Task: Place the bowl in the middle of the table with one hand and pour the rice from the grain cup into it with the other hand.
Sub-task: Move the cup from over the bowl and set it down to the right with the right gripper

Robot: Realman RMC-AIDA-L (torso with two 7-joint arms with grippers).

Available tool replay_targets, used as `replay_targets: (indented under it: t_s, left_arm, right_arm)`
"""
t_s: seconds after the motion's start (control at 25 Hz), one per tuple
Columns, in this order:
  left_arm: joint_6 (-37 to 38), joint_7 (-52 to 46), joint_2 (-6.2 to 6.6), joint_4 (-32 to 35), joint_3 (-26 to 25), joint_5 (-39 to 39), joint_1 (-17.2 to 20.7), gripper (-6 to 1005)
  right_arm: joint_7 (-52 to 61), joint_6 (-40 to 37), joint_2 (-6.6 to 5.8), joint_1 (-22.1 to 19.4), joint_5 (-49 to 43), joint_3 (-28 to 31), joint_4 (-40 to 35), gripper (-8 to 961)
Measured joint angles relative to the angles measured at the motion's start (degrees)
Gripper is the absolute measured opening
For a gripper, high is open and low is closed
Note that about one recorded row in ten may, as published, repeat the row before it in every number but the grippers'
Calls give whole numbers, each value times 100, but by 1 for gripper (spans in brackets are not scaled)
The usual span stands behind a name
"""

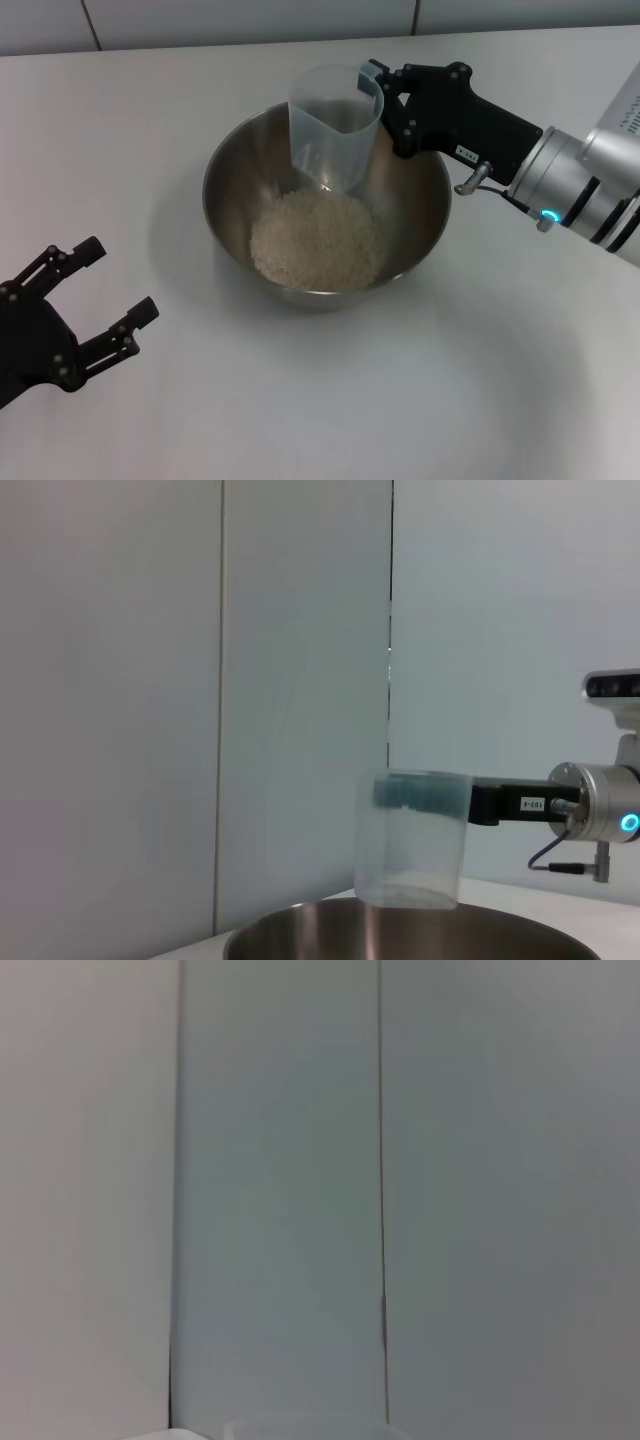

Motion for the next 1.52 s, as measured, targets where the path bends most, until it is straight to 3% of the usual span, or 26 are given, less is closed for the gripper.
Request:
replay_targets:
  t_s: [0.6, 0.8, 0.92, 0.96, 1.2, 1.52]
  left_arm:
    - [114, 71, 2, -24, 0, 21, 25, 869]
    - [122, 71, -2, -21, 0, 23, 51, 869]
    - [135, 71, -4, -20, 0, 23, 62, 869]
    - [199, 71, 5, -36, 0, 17, 104, 869]
    - [257, 65, 9, -33, 0, 13, 138, 869]
    - [267, 56, 8, -13, 13, 37, 136, 869]
  right_arm:
    - [165, 5, 5, -40, 8, 13, 85, 27]
    - [-184, -33, -13, -266, 633, 111, 64, 33]
    - [-490, -54, -32, -516, 974, 445, 47, 37]
    - [-643, -59, -40, -667, 986, 812, 58, 38]
    - [-1093, -9, -46, -916, 1001, 1748, 305, 45]
    - [-1146, -7, -62, -922, 978, 1916, 387, 54]
